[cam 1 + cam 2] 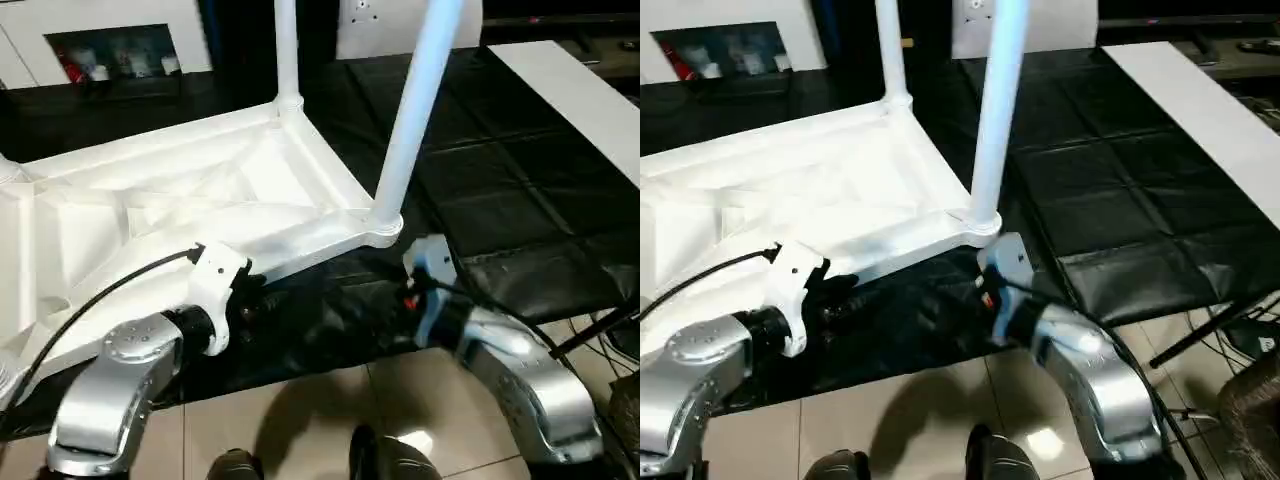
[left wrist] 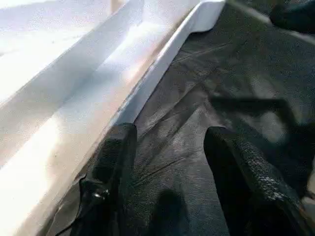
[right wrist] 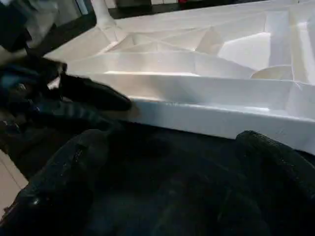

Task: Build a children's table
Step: Rotate table base

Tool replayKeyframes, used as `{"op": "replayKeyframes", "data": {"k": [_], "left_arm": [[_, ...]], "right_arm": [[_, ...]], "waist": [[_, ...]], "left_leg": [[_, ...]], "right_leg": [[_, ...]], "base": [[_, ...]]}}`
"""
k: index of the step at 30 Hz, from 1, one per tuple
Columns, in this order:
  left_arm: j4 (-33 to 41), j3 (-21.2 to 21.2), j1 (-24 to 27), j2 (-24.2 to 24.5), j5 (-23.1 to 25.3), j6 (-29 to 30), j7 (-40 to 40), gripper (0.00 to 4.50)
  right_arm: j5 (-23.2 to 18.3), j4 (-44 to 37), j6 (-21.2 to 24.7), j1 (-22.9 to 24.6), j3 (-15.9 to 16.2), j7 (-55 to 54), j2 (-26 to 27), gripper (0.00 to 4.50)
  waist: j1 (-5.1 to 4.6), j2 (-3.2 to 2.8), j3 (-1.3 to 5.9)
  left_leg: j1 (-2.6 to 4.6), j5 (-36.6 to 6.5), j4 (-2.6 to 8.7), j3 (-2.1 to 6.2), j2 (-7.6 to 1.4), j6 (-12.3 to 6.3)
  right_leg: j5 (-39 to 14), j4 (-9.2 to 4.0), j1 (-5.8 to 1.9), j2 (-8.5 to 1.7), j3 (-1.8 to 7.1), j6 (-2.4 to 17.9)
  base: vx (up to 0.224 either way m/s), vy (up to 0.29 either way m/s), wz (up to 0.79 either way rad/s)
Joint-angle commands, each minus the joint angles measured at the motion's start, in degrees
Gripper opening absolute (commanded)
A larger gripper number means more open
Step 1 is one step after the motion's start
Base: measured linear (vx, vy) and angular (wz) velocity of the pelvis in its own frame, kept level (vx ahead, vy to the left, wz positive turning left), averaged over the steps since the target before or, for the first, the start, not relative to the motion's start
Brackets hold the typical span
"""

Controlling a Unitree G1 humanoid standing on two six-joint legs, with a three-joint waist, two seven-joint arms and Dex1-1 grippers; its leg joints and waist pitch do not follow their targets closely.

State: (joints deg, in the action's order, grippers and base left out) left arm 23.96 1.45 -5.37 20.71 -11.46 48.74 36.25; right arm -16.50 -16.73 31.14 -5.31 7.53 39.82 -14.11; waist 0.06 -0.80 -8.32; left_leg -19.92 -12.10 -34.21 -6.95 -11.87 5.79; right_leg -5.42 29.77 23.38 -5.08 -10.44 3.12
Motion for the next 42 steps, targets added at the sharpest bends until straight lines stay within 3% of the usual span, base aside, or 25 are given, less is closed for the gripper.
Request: {"op": "replayKeyframes", "data": {"k": [1, 7, 8, 12, 16, 18, 19, 21, 23, 30, 31, 32, 33, 36, 37, 38, 39, 40, 41, 42], "left_arm": [[0.1, 0.8, -0.3, 1.4, 0.5, 2.1, 0.1, 2.45], [-5.8, -0.3, -3.3, 0.3, 3.3, 2.6, -5.4, 2.45], [-7.3, -0.2, -4.4, 0.4, 3.7, 1.8, -6.4, 2.45], [-9.4, -0.5, -6.0, 0.2, 4.3, 0.3, -8.0, 2.45], [-14.1, -2.2, -9.8, -1.1, 6.2, -5.8, -11.5, 2.45], [-14.8, -2.3, -10.3, -1.3, 6.4, -7.6, -12.0, 2.45], [-15.2, -2.7, -10.6, -1.9, 6.1, -8.8, -12.4, 2.45], [-15.6, -3.0, -10.9, -2.4, 5.7, -9.9, -12.9, 2.45], [-16.0, -3.2, -11.0, -2.9, 5.6, -10.7, -13.5, 2.45], [-15.2, -5.7, -8.3, -8.3, 4.3, -17.0, -18.5, 2.45], [-8.9, -6.5, -4.4, -12.0, 2.4, -18.2, -20.0, 2.45], [-8.9, -6.5, -4.4, -12.0, 2.4, -18.2, -20.0, 2.45], [-6.3, -6.3, -2.6, -13.2, 1.9, -16.6, -20.8, 2.45], [-4.9, -5.9, -1.6, -13.8, 1.8, -15.4, -21.3, 2.45], [-3.3, -4.6, 0.3, -13.6, 2.5, -17.2, -21.4, 2.45], [-1.1, -3.8, 2.4, -14.1, 3.7, -18.5, -22.8, 2.45], [0.7, -2.8, 4.0, -14.0, 5.4, -20.5, -23.9, 2.45], [1.5, -2.5, 4.7, -14.1, 6.3, -21.3, -24.5, 2.45], [1.9, -2.3, 5.0, -14.1, 6.6, -21.7, -24.7, 2.45], [2.9, -2.2, 5.4, -13.8, 8.2, -21.6, -25.6, 2.45]], "right_arm": [[-0.8, -1.6, 0.9, 0.5, 1.4, 0.6, -1.0, 4.5], [0.0, -2.3, 0.9, 0.8, 2.6, -0.3, -1.2, 4.5], [0.3, -2.3, 0.8, 0.7, 2.7, -0.7, -1.1, 4.5], [0.4, -2.3, 0.6, 0.7, 2.9, -1.4, -1.1, 4.5], [0.3, -2.8, 0.6, 0.9, 2.6, -2.9, -0.6, 4.5], [0.4, -2.9, 0.6, 1.0, 2.5, -3.2, -0.5, 4.5], [0.4, -3.0, 0.6, 1.2, 2.5, -3.4, -0.4, 4.5], [0.3, -3.1, 0.6, 1.5, 2.4, -3.6, -0.3, 4.5], [0.5, -3.2, 0.1, 1.6, 2.4, -3.8, -0.3, 4.5], [0.8, -4.0, -2.3, 2.7, 2.3, -6.4, 1.2, 4.5], [4.7, -3.5, 0.1, 2.0, 2.8, -11.2, 1.2, 4.5], [4.7, -3.5, 0.1, 2.0, 2.8, -11.2, 1.2, 4.5], [4.8, -3.3, 2.1, 1.5, 2.2, -12.8, 1.7, 4.5], [4.6, -3.2, 3.5, 1.2, 1.8, -13.6, 2.0, 4.5], [4.3, -3.1, 2.7, 0.8, 1.5, -13.4, 2.2, 4.5], [4.4, -3.1, 1.7, 0.5, 1.9, -12.8, 1.8, 4.5], [4.5, -2.9, 0.5, 0.5, 2.4, -12.1, 1.6, 4.5], [4.5, -2.8, 0.0, 0.5, 2.7, -11.9, 1.6, 4.5], [4.5, -2.8, -0.2, 0.5, 2.8, -11.9, 1.5, 4.5], [5.4, -2.3, -2.3, 0.5, 3.1, -12.4, 1.8, 4.5]], "waist": [[-0.26, -0.7, 3.96], [-0.44, -0.84, 4.13], [-0.45, -0.88, 3.89], [-0.84, -0.92, 3.77], [-1.09, -1.41, 3.97], [-1.35, -1.39, 3.81], [-1.29, -1.46, 3.94], [-1.12, -1.43, 4.11], [-1.0, -1.37, 4.21], [-0.44, -1.88, 5.0], [-0.33, -1.7, 5.27], [-0.28, -1.76, 5.34], [-0.14, -1.71, 5.36], [0.27, -1.78, 4.92], [0.48, -1.44, 4.42], [1.17, -0.3, 3.83], [0.58, -1.24, 4.05], [-0.01, -1.44, 3.68], [-0.19, -2.59, 3.55], [-0.62, -2.51, 3.24]], "left_leg": [[0.23, -17.9, 3.91, -0.07, -0.1, -3.94], [0.18, -17.8, 4.13, 0.2, -0.31, -3.93], [-0.06, -18.0, 4.25, 0.29, -0.3, -3.95], [-0.1, -19.5, 4.14, 0.41, 0.01, -3.43], [0.02, -19.0, 3.89, 0.53, 0.04, -3.49], [-0.85, -19.9, 4.37, 1.07, -0.66, -3.52], [-0.25, -20.7, 4.07, 0.86, -0.39, -3.3], [-0.2, -18.1, 3.77, 0.66, 0.02, -3.4], [-0.42, -16.8, 3.89, 0.65, -0.25, -3.72], [-1.46, -8.3, 3.75, 0.85, -0.96, -5.36], [-1.79, -4.7, 3.65, 0.86, -1.32, -5.79], [-2.1, -3.3, 3.69, 0.88, -1.38, -5.84], [-1.61, -2.4, 3.55, 0.59, -1.41, -6.56], [-1.54, -5.1, 3.69, 0.23, -1.02, -7.09], [-1.31, -8.9, 3.9, 0.13, -0.82, -6.05], [-4.96, -10.3, 4.76, 2.7, 0.18, -6.68], [-4.47, -11.7, 4.82, 4.07, 0.16, -6.96], [-4.67, -12.4, 4.78, 5.07, -0.14, -6.54], [-4.63, -16.8, 5.54, 6.85, -1.15, -4.63], [-3.89, -23.4, 7.74, 10.08, -3.45, -4.58]], "right_leg": [[-38.0, -5.92, -3.31, -2.66, 1.34, -4.4], [-35.1, -5.65, -3.53, -2.92, 1.56, -2.9], [-35.1, -5.58, -3.57, -2.83, 1.5, -2.8], [-37.5, -6.11, -3.72, -2.93, 1.14, -4.2], [-36.7, -6.37, -3.84, -3.06, 0.7, -4.4], [-34.4, -5.62, -4.41, -3.12, 0.53, -3.8], [-35.8, -6.0, -4.01, -3.19, 0.53, -4.1], [-34.6, -5.88, -3.89, -3.47, 0.79, -3.1], [-32.7, -5.52, -3.95, -3.34, 0.96, -2.3], [-22.1, -3.46, -4.42, -3.34, 1.95, 2.3], [-18.0, -2.53, -4.58, -3.35, 2.33, 4.2], [-16.6, -2.37, -4.78, -3.4, 2.38, 4.9], [-15.7, -2.19, -4.31, -3.21, 2.67, 5.8], [-20.0, -2.72, -4.22, -3.08, 2.59, 4.7], [-25.5, -3.46, -4.06, -3.2, 2.31, 2.6], [-25.6, -1.78, -6.85, -4.51, 0.18, 2.2], [-26.3, -1.96, -6.35, -4.14, -0.21, 0.6], [-25.9, -1.72, -6.13, -4.1, -0.45, 0.8], [-25.2, -0.77, -6.44, -3.39, -0.64, 1.0], [-23.1, 1.97, -5.68, -1.73, 0.09, 2.4]], "base": [[0.0, 0.0, 0.0], [0.0, 0.0, 0.0], [0.0, 0.0, 0.0], [0.0, 0.0, 0.0], [0.0, 0.0, 0.0], [0.0, 0.0, 0.0], [0.0, 0.0, 0.0], [0.0, 0.0, 0.0], [0.0, 0.0, 0.0], [0.0, 0.0, 0.0], [0.0, 0.0, 0.0], [0.0, 0.0, 0.0], [0.0, 0.0, 0.0], [0.0, 0.0, 0.0], [0.0, 0.0, 0.0], [-0.027, -0.034, 0.2], [-0.027, -0.034, 0.2], [-0.026, -0.057, 0.41], [-0.019, -0.073, 0.43], [-0.019, -0.073, 0.43]]}}
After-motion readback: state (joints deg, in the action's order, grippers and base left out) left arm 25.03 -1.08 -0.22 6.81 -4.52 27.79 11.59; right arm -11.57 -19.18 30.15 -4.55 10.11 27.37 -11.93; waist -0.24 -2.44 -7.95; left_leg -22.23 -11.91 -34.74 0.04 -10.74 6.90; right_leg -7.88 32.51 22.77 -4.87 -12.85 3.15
